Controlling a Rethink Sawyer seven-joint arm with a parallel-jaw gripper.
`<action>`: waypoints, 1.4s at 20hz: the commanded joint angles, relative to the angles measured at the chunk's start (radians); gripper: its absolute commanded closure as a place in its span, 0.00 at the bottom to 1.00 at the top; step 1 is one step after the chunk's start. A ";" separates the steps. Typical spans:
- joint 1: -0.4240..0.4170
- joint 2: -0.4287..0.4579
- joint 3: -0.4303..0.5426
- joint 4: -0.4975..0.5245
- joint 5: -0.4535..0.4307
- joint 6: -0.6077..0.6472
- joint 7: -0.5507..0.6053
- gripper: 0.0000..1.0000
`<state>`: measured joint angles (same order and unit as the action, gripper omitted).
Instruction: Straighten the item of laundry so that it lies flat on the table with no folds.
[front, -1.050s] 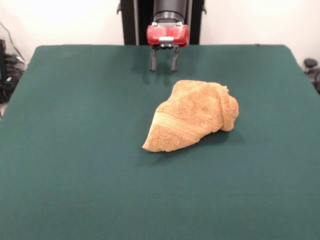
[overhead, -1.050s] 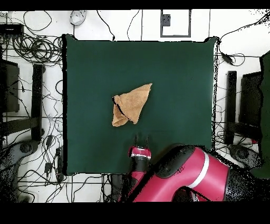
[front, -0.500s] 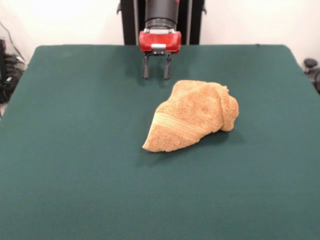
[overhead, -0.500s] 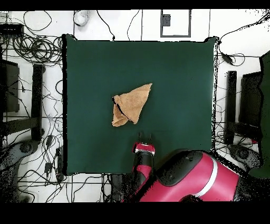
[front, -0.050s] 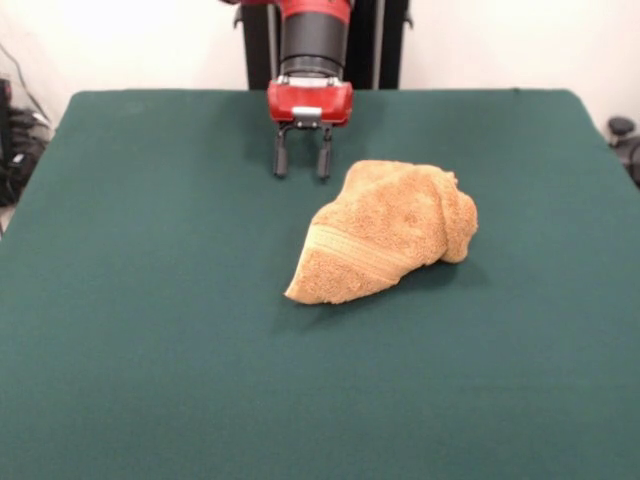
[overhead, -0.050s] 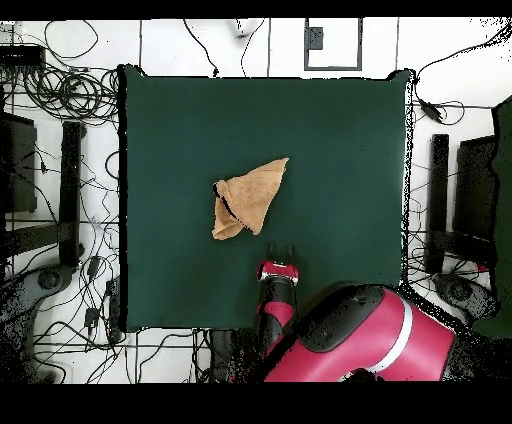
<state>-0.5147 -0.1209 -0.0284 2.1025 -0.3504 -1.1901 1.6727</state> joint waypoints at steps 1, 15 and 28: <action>0.036 0.043 0.149 -0.283 0.023 0.175 0.215 0.00; 0.039 0.047 0.232 -0.326 0.054 0.276 0.262 0.00; 0.080 0.049 0.230 -0.298 0.161 0.235 0.250 0.00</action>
<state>-0.5091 -0.1279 -0.0245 2.0834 -0.3599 -1.1593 1.6727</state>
